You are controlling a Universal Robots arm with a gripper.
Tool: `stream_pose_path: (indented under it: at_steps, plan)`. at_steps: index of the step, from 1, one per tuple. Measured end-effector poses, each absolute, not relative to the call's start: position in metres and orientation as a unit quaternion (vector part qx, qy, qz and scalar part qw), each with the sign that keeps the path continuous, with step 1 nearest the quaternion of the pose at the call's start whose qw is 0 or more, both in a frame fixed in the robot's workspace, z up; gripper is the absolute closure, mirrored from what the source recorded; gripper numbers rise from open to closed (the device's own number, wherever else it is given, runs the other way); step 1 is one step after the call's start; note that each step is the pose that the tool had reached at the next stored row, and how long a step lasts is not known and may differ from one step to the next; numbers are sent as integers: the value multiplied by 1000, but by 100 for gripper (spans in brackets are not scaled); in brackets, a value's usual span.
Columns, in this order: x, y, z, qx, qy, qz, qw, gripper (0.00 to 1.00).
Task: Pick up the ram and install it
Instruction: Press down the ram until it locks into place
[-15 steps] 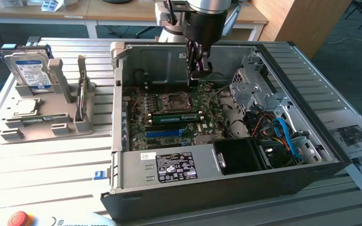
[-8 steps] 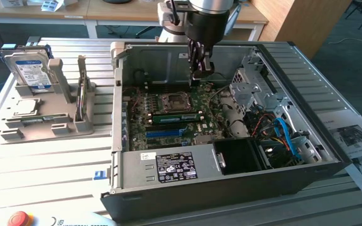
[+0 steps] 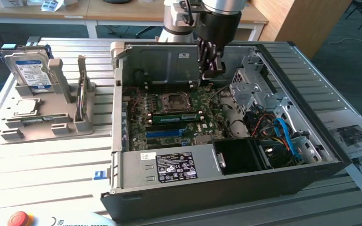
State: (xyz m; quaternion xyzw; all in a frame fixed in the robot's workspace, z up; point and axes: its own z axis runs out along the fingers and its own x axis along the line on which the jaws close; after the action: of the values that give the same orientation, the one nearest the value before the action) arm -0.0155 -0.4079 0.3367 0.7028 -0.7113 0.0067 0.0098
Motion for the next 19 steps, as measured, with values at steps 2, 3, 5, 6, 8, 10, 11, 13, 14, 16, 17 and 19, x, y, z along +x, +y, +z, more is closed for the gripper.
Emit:
stream_pose_path:
  at_steps: [2, 3, 5, 6, 8, 10, 11, 13, 14, 16, 17, 19]
  plan:
    - [-10, -408, 337, 703, -711, 6, 11, 90]
    - [-8, -408, 337, 703, -711, 6, 11, 90]
    - [-4, -408, 337, 703, -711, 5, 11, 90]
    - [-3, -408, 337, 703, -711, 5, 11, 90]
    - [-2, -408, 337, 703, -711, 5, 12, 90]
    - [-2, -408, 337, 703, -711, 5, 12, 90]
    - [-2, -408, 337, 703, -711, 5, 12, 90]
    - [-2, -408, 337, 703, -711, 5, 12, 90]
    - [-2, -408, 337, 703, -711, 5, 12, 90]
    - [-2, -408, 337, 703, -711, 5, 12, 90]
    - [-2, -408, 337, 703, -711, 5, 12, 90]
    - [-2, -408, 336, 703, -711, 5, 11, 90]
